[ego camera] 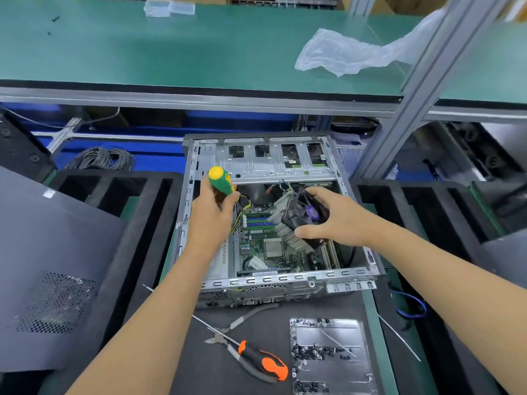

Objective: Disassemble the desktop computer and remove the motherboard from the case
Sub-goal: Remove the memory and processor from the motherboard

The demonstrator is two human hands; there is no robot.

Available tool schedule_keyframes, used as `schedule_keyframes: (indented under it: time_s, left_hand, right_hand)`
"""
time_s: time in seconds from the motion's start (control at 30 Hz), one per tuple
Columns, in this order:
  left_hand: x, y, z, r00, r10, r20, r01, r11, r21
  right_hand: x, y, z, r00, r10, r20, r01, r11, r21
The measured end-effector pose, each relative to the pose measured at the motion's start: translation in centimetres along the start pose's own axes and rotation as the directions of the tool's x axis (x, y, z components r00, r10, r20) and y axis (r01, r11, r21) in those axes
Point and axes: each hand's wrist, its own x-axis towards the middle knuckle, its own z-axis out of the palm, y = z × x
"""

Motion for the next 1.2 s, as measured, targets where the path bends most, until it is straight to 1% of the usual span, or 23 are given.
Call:
schedule_keyframes:
  time_s: [0.1,0.2,0.33,0.4,0.47,0.6,0.7,0.77,0.9,0.97,1.03,1.1,1.2]
  left_hand:
    - [0.1,0.2,0.0,1.0,-0.011,-0.005,0.012,1.0,0.012]
    - [0.0,0.3,0.1,1.0,-0.015,-0.004,0.015,0.999,0.031]
    - [-0.2,0.7,0.1,1.0,0.0,0.02,-0.001,0.998,0.067]
    - [-0.4,0.9,0.1,1.0,0.007,0.027,-0.009,0.997,0.073]
    - [-0.5,1.2,0.1,0.999,0.018,0.034,-0.02,0.997,0.076]
    - [-0.6,2.1,0.4,0.998,0.035,0.052,-0.04,0.993,0.107]
    - [-0.9,3.2,1.5,0.994,0.063,0.092,-0.072,0.992,0.102]
    - [-1.3,3.7,2.7,0.99,0.047,0.13,-0.056,0.996,0.073]
    - [-1.8,3.8,4.8,0.984,-0.006,0.178,-0.002,0.999,0.046]
    - [-1.9,3.6,5.5,0.985,-0.02,0.171,0.012,0.999,0.045]
    - [-2.1,3.5,6.2,0.985,-0.046,0.169,0.037,0.998,0.052]
    - [-2.3,3.5,6.8,0.982,-0.067,0.174,0.058,0.997,0.054]
    - [-2.5,3.4,7.3,0.981,-0.088,0.173,0.078,0.995,0.061]
  right_hand:
    - [-1.3,0.4,-0.7,0.997,0.047,-0.066,-0.042,0.996,0.079]
    - [-2.7,1.0,-1.6,0.989,0.094,-0.115,-0.069,0.976,0.205]
    - [-5.0,2.6,-3.1,0.962,0.162,-0.218,-0.087,0.944,0.318]
    - [-6.1,4.0,-4.0,0.941,0.218,-0.259,-0.109,0.92,0.377]
    - [-7.2,5.5,-4.9,0.918,0.293,-0.267,-0.135,0.865,0.483]
    - [-7.9,8.9,-5.8,0.879,0.412,-0.24,-0.121,0.678,0.725]
    - [-7.9,12.3,-5.8,0.812,0.555,-0.18,-0.22,0.577,0.786]
    - [-8.0,14.6,-5.2,0.757,0.639,-0.138,-0.278,0.506,0.817]
    - [-7.1,18.1,-4.2,0.638,0.767,-0.071,-0.325,0.352,0.878]
    - [-6.4,19.2,-3.9,0.588,0.809,-0.012,-0.352,0.269,0.897]
    - [-5.3,20.4,-3.7,0.549,0.836,0.025,-0.363,0.212,0.907]
    - [-4.0,21.2,-3.5,0.527,0.849,0.049,-0.359,0.17,0.918]
    - [-2.2,22.3,-3.1,0.519,0.85,0.094,-0.348,0.109,0.931]
